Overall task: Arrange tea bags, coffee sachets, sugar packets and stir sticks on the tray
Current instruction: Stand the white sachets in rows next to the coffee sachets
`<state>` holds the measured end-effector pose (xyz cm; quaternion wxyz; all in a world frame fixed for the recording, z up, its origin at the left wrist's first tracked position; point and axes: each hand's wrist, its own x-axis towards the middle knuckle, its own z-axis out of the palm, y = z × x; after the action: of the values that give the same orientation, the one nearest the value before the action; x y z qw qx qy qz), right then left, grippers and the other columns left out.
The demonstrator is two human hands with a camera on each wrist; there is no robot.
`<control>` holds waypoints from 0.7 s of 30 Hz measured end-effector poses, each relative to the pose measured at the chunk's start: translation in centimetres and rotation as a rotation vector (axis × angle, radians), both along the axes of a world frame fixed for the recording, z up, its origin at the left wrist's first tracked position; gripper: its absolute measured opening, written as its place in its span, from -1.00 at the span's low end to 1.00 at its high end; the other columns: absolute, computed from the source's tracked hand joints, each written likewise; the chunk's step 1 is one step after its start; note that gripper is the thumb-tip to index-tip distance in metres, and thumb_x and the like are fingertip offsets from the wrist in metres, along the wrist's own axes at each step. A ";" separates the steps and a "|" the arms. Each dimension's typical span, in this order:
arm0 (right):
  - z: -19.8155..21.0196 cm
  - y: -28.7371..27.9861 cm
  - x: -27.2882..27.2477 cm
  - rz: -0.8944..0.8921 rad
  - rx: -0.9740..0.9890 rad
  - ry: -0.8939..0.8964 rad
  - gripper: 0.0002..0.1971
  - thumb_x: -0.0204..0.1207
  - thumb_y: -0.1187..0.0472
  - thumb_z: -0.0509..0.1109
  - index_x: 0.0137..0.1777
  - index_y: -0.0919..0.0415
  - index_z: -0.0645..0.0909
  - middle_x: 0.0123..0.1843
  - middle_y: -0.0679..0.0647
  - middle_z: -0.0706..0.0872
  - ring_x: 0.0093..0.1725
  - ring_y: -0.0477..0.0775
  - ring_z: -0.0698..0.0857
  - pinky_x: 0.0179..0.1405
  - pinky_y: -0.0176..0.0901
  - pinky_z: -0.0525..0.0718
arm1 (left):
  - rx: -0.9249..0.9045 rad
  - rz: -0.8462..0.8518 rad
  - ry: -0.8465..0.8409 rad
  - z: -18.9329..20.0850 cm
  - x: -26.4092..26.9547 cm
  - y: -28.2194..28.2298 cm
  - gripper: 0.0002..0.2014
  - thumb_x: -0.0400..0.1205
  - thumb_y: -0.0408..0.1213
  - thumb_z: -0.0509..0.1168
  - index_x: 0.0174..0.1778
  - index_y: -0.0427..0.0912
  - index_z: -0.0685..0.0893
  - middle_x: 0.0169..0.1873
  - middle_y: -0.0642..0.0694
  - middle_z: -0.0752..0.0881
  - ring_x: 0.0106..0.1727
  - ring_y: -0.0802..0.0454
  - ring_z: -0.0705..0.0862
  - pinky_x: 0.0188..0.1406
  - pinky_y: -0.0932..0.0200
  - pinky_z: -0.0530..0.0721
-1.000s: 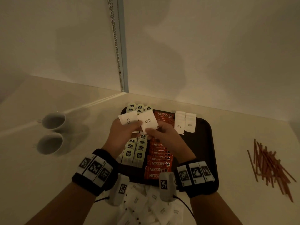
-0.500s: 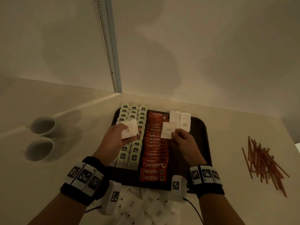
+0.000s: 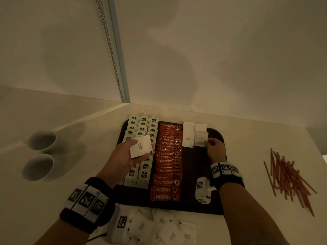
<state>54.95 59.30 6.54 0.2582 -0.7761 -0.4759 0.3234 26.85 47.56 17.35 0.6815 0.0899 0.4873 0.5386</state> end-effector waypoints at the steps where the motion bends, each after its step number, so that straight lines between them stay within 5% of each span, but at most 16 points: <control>1: 0.1 0.1 -0.1 -0.009 0.007 -0.011 -0.75 0.59 0.23 0.34 0.20 0.32 0.64 0.20 0.23 0.70 0.22 0.21 0.63 0.26 0.01 0.54 | 0.005 0.002 -0.019 0.0 -0.1 0.0 -0.73 0.75 -0.32 0.02 0.29 -0.35 0.46 -0.06 -0.39 0.72 -0.08 -0.27 0.74 -0.31 0.11 0.79; 4: 0.1 0.1 -0.4 -0.037 0.032 -0.046 -0.77 0.57 0.24 0.37 0.15 0.35 0.66 0.16 0.25 0.72 0.19 0.21 0.64 0.20 -0.07 0.53 | 0.004 0.018 -0.070 0.1 -0.3 -0.1 -0.69 0.76 -0.28 -0.01 0.33 -0.38 0.43 -0.06 -0.41 0.71 -0.16 -0.25 0.77 -0.27 0.08 0.78; 13: 1.2 -0.1 -1.8 -0.054 0.135 -0.011 -0.79 0.54 0.22 0.40 0.08 0.36 0.60 0.04 0.21 0.70 0.09 0.21 0.65 -0.07 -0.20 0.52 | 0.076 -0.031 0.171 -1.2 -0.3 -0.3 -0.77 0.69 -0.52 0.12 0.23 -0.27 0.54 0.31 -0.37 0.57 0.21 -0.33 0.68 -0.03 0.11 0.79; 16: 5.1 -1.8 -5.3 0.175 0.169 0.212 -0.90 0.59 0.15 0.34 -0.01 0.17 0.59 -0.09 -0.08 0.67 0.01 -0.03 0.67 -0.18 -0.37 0.52 | 0.125 -0.114 0.284 -0.9 -0.1 -0.4 -0.79 0.67 -0.50 0.20 0.12 -0.15 0.60 0.20 -0.20 0.65 0.15 -0.16 0.72 -0.09 0.25 0.77; 18: 7.6 -3.8 -8.0 0.446 0.122 0.369 -0.86 0.59 0.06 0.31 -0.02 0.10 0.62 -0.08 -0.07 0.71 -0.07 -0.12 0.70 -0.14 -0.34 0.61 | 0.145 -0.165 0.365 -0.8 0.2 -0.4 -0.79 0.64 -0.48 0.27 0.07 -0.08 0.64 0.17 -0.17 0.69 0.15 -0.10 0.72 -0.10 0.29 0.74; 21: 9.4 -6.5 -10.6 0.673 0.090 0.450 -0.85 0.56 0.03 0.35 0.00 0.06 0.66 -0.04 0.03 0.73 -0.02 0.00 0.71 0.00 -0.21 0.70 | 0.182 -0.171 0.542 -0.6 0.5 -0.5 -0.76 0.58 -0.46 0.38 0.03 -0.02 0.67 0.09 -0.15 0.73 0.10 -0.04 0.74 -0.16 0.31 0.73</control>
<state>44.35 52.76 15.97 0.2693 -0.4750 -0.6486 0.5303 27.38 47.02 16.72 0.5586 0.3317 0.5919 0.4771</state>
